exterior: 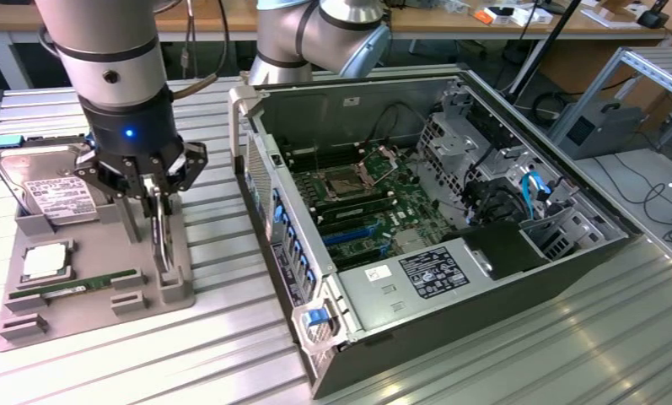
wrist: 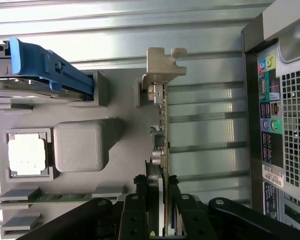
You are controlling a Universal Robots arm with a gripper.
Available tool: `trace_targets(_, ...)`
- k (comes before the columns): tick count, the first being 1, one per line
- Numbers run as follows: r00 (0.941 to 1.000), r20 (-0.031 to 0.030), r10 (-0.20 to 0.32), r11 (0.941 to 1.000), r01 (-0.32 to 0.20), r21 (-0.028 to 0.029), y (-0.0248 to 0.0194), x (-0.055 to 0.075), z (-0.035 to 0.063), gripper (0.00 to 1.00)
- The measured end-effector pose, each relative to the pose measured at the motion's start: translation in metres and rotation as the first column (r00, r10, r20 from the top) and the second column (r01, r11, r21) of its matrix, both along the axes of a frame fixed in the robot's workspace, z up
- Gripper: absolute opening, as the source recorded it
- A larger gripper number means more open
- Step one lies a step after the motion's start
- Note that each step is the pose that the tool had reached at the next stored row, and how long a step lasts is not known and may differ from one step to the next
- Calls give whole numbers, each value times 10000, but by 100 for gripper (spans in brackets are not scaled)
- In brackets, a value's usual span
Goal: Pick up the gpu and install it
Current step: 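Pick up the gpu and move the gpu toward the slot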
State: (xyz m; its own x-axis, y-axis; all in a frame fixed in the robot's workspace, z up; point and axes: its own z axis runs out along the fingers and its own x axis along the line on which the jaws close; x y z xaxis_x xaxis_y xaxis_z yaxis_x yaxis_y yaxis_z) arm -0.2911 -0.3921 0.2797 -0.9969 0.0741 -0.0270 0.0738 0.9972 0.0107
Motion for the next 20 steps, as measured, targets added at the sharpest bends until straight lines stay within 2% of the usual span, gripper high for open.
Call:
trace_targets(10, 10000, -1, 0, 10000, 0, 0, 0, 0, 120, 27)
trace_targets(15, 10000, -1, 0, 10000, 0, 0, 0, 0, 228, 27)
trace_targets(20, 10000, 0, 0, 10000, 0, 0, 0, 0, 292, 27)
